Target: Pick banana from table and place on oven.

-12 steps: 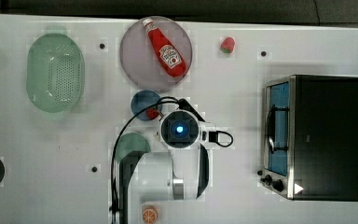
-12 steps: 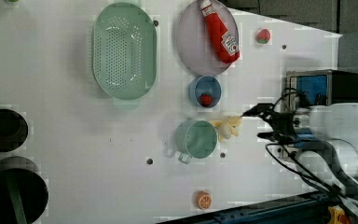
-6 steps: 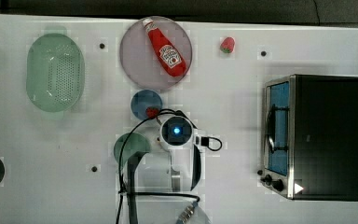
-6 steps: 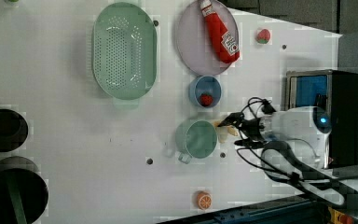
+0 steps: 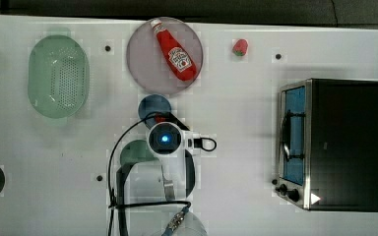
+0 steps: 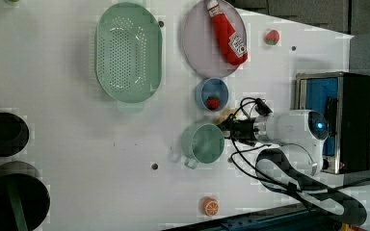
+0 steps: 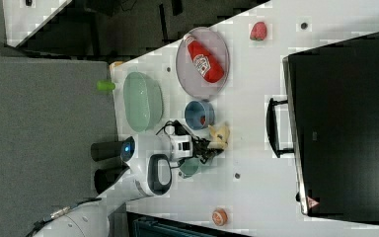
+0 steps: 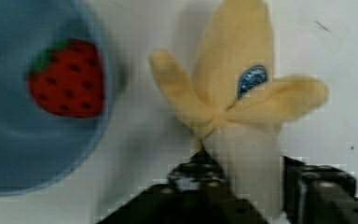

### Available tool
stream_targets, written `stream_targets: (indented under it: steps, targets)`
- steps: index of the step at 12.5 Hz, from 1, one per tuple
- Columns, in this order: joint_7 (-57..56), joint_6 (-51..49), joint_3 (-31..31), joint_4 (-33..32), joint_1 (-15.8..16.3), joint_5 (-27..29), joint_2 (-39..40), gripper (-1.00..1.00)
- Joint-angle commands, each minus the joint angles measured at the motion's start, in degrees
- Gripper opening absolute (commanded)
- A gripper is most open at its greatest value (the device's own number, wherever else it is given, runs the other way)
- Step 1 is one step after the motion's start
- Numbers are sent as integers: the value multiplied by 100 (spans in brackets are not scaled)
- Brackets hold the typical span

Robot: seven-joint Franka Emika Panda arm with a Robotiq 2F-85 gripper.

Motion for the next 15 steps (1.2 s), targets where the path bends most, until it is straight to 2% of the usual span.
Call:
stream_targets:
  steps: [1,4,7,11,15]
  targets:
    - [140,56,-175,-27,-110,9,-230,-51]
    - [141,60,-175,85,-111,12,-611,-51]
    - [141,-331,-192,180,-119,16,-1589,-51]
    - [139,-2589,-351,826,-141,18,-2933,-51]
    - [104,-4839,-838,1994,-161,20,-3557,-51]
